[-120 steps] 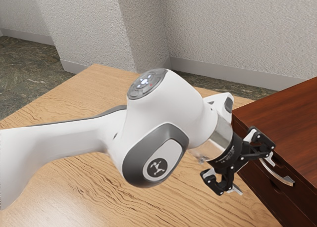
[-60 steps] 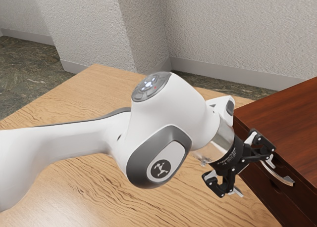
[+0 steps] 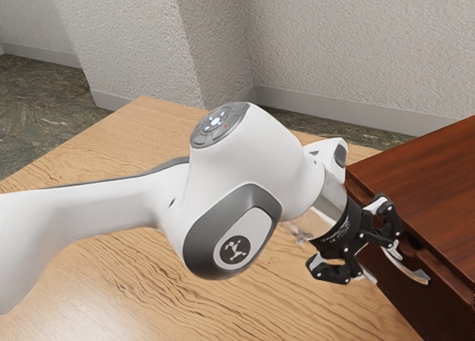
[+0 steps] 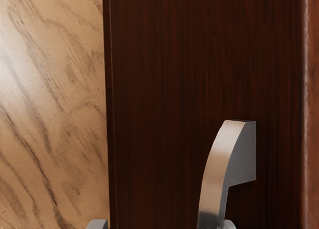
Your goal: Pull the drawer handle with one arm to open the drawer
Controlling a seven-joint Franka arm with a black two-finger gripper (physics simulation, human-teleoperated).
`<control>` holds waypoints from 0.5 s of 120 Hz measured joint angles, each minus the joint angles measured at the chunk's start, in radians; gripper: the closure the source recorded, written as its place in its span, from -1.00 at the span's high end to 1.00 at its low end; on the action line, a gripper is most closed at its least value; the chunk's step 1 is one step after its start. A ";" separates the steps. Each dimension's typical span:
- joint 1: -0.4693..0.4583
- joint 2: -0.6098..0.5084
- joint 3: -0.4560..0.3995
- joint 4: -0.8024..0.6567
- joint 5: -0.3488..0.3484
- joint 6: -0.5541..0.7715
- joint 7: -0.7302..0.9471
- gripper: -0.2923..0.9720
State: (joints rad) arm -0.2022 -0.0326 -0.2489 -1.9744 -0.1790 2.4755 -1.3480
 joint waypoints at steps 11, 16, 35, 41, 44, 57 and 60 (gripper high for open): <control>0.000 -0.008 0.000 -0.001 0.001 -0.002 0.000 -0.34; 0.001 -0.011 0.000 -0.001 0.001 -0.003 0.000 -0.39; -0.001 -0.016 0.001 -0.003 0.004 -0.008 0.000 -0.57; -0.001 -0.017 0.002 -0.003 0.005 -0.009 0.000 -0.60; -0.001 -0.018 0.002 -0.004 0.005 -0.009 0.000 -0.62; -0.001 -0.023 0.002 -0.011 0.007 -0.011 -0.001 -0.66; 0.000 -0.025 0.002 -0.013 0.007 -0.012 -0.002 -0.66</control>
State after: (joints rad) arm -0.2026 -0.0580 -0.2472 -1.9878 -0.1719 2.4638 -1.3498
